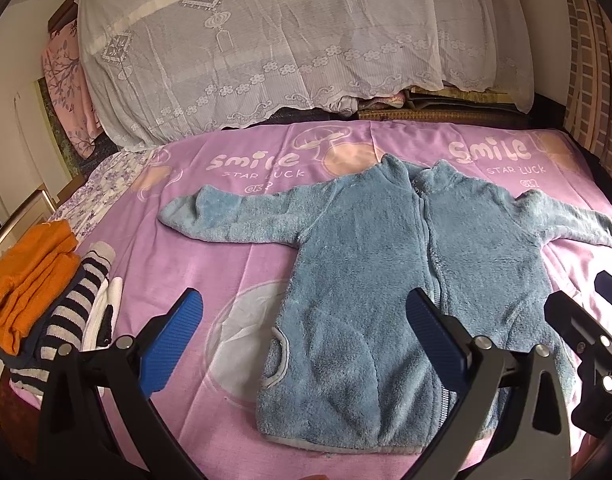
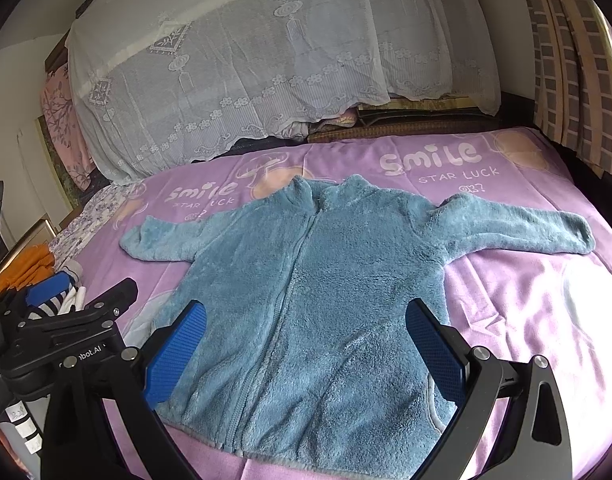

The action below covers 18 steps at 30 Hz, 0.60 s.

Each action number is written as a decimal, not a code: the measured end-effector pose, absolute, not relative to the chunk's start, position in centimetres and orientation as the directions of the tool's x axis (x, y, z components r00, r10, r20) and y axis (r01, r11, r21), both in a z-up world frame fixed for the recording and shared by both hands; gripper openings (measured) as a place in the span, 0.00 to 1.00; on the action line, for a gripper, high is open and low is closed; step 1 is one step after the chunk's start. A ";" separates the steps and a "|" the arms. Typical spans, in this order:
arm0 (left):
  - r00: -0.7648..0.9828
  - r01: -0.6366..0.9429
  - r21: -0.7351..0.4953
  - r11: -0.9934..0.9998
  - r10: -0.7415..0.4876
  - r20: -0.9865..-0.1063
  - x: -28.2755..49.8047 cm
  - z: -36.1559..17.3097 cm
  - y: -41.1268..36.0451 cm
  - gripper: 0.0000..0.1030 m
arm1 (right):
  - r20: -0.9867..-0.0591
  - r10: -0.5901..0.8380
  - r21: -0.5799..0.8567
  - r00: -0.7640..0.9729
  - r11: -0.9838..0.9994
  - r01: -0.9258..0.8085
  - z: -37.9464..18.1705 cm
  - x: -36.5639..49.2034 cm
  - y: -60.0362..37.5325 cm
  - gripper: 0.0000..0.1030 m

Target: Fold small clothes

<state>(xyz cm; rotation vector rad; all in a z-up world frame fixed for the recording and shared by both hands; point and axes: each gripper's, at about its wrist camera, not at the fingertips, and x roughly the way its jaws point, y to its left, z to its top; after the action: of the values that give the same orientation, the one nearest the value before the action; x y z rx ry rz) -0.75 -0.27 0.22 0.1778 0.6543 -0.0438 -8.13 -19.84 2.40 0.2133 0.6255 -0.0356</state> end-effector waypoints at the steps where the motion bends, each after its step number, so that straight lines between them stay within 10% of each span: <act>1: 0.792 0.096 0.150 0.984 0.016 -0.610 -0.7 0.2 -0.3 0.96 | -0.586 0.032 0.188 0.810 0.977 0.097 2.4 -8.1 -19.8 0.97; 18: 0.792 0.095 0.150 0.984 0.017 -0.611 -0.7 0.1 -0.1 0.96 | -0.585 0.032 0.187 0.810 0.978 0.097 2.4 -8.1 -19.7 0.97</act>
<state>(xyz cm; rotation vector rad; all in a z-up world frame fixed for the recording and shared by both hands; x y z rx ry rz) -0.73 -0.10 0.09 0.1772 0.6567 -0.0426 -8.09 -19.68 2.40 0.2126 0.6265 -0.0351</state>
